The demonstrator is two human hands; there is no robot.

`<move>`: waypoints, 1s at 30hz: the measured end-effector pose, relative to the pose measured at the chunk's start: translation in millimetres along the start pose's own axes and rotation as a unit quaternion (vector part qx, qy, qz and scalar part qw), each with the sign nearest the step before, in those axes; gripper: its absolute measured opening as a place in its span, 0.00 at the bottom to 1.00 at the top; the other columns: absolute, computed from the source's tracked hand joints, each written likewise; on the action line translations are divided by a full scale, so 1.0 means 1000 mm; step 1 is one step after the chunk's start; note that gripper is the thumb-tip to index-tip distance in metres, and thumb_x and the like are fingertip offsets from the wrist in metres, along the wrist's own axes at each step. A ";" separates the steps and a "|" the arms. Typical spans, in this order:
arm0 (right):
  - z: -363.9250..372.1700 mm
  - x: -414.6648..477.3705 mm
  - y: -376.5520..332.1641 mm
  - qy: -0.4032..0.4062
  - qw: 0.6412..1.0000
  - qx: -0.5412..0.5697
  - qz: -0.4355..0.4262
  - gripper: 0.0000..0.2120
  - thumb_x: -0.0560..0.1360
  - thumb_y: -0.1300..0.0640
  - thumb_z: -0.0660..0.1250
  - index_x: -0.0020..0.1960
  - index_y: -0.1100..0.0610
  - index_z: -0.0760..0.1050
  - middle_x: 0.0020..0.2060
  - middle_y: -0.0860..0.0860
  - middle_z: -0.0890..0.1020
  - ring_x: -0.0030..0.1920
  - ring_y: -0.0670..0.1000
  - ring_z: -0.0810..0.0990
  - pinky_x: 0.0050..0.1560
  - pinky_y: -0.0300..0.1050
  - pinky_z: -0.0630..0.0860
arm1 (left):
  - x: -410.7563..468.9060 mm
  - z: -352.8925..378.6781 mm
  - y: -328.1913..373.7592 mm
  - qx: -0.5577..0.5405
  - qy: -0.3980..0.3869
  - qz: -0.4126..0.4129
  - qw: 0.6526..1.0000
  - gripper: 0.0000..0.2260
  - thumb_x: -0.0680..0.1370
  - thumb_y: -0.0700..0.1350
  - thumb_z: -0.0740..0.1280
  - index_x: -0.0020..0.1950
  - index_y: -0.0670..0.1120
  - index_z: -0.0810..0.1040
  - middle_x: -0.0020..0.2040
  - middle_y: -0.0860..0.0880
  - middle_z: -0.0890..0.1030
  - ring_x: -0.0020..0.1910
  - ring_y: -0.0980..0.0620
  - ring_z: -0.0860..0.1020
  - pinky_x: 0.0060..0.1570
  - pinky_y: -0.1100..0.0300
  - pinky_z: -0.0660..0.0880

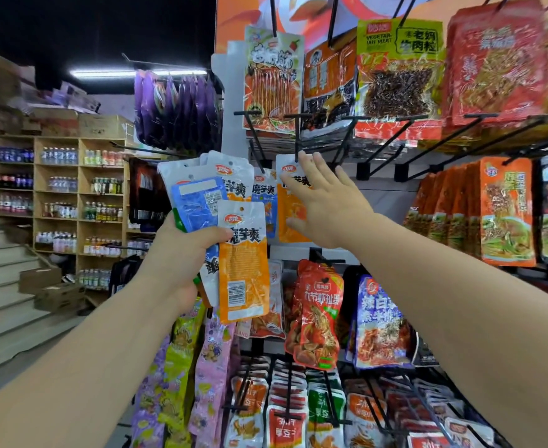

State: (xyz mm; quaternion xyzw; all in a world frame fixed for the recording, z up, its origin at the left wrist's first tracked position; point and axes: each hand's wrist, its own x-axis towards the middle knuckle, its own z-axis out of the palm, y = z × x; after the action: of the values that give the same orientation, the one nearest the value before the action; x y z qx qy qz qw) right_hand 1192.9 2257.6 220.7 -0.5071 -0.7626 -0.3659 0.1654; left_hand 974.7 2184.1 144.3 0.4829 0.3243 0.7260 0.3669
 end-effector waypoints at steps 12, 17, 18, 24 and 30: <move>0.035 0.054 0.004 -0.118 0.991 -0.038 0.054 0.44 0.80 0.30 0.56 0.84 0.44 0.36 0.82 0.54 0.33 0.82 0.59 0.33 0.79 0.68 0.38 | 0.009 -0.005 -0.002 -0.009 0.001 -0.007 1.000 0.17 0.77 0.32 0.72 0.62 0.49 0.80 0.52 0.45 0.88 0.48 0.43 0.87 0.52 0.44 0.83; 0.045 0.064 0.006 -0.117 0.991 -0.021 0.058 0.44 0.80 0.30 0.56 0.84 0.45 0.37 0.82 0.54 0.33 0.82 0.60 0.33 0.79 0.69 0.39 | 0.011 -0.005 -0.001 -0.004 -0.020 -0.002 1.000 0.18 0.77 0.33 0.71 0.63 0.51 0.80 0.51 0.47 0.89 0.46 0.45 0.88 0.51 0.45 0.83; 0.045 0.064 0.006 -0.120 0.991 -0.014 0.058 0.43 0.80 0.30 0.56 0.84 0.45 0.38 0.82 0.54 0.33 0.82 0.59 0.33 0.79 0.69 0.39 | 0.011 -0.004 0.000 -0.006 -0.023 -0.002 1.000 0.18 0.77 0.33 0.71 0.62 0.51 0.80 0.51 0.47 0.89 0.46 0.45 0.88 0.50 0.45 0.83; 0.004 0.047 -0.006 -0.052 0.987 0.134 0.074 0.26 0.85 0.37 0.53 0.64 0.56 0.78 0.63 0.61 0.79 0.66 0.64 0.76 0.56 0.55 0.75 | 0.006 -0.002 0.004 -0.017 -0.026 -0.001 1.000 0.20 0.77 0.32 0.71 0.67 0.48 0.78 0.54 0.44 0.88 0.51 0.40 0.87 0.53 0.41 0.83; -0.037 -0.016 -0.044 -0.003 0.830 0.554 0.073 0.31 0.77 0.36 0.70 0.42 0.66 0.79 0.35 0.59 0.84 0.34 0.52 0.83 0.37 0.48 0.83 | -0.003 0.007 0.012 -0.032 -0.022 0.023 0.999 0.20 0.77 0.32 0.71 0.68 0.46 0.78 0.56 0.42 0.87 0.53 0.37 0.86 0.55 0.37 0.82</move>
State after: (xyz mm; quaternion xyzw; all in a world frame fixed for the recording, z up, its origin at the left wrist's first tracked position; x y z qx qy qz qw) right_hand 1156.3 2211.1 218.5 -0.3857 -0.7989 0.1320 0.4423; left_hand 979.9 2176.2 154.7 0.4937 0.2816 0.7337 0.3724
